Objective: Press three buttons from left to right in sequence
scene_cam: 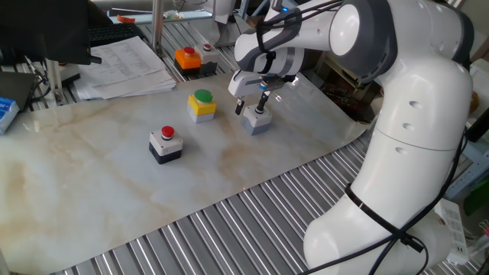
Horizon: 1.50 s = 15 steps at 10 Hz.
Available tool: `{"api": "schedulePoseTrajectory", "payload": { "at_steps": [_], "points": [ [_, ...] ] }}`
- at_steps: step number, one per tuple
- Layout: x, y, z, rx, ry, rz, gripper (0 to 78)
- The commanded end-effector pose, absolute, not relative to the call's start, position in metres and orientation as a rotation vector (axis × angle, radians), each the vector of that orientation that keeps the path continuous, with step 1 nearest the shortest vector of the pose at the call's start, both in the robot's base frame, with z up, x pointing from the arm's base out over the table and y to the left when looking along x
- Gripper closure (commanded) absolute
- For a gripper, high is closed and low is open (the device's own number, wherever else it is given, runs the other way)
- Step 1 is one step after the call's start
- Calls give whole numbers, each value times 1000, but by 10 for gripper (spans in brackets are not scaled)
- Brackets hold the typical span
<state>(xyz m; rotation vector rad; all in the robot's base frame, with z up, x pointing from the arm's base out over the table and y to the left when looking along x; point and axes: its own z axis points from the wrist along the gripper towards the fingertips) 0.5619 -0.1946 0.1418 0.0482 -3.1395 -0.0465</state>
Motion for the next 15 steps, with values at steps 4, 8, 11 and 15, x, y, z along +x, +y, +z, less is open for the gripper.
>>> {"api": "schedulePoseTrajectory", "payload": {
  "at_steps": [4,8,11,15],
  "points": [
    [563,-196,140,45,-3141,-46,1],
    [564,-194,137,38,-3140,-46,1],
    [565,-193,133,33,-3140,-47,1],
    [566,-193,133,24,-3141,-49,1]
  ]
}}
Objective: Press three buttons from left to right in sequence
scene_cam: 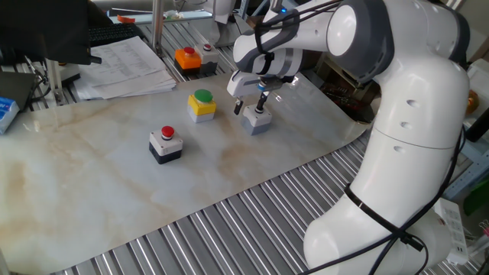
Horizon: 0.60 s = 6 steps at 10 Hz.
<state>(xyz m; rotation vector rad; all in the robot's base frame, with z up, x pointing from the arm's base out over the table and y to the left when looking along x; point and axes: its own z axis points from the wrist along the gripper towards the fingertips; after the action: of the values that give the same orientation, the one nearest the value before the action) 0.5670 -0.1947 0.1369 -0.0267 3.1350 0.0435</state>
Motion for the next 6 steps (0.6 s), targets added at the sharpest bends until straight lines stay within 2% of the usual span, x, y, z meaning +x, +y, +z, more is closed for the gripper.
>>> {"api": "schedulePoseTrajectory", "payload": {
  "at_steps": [1,6],
  "points": [
    [565,-193,134,-21,3141,49,1],
    [558,-201,172,-22,3163,46,1]
  ]
}}
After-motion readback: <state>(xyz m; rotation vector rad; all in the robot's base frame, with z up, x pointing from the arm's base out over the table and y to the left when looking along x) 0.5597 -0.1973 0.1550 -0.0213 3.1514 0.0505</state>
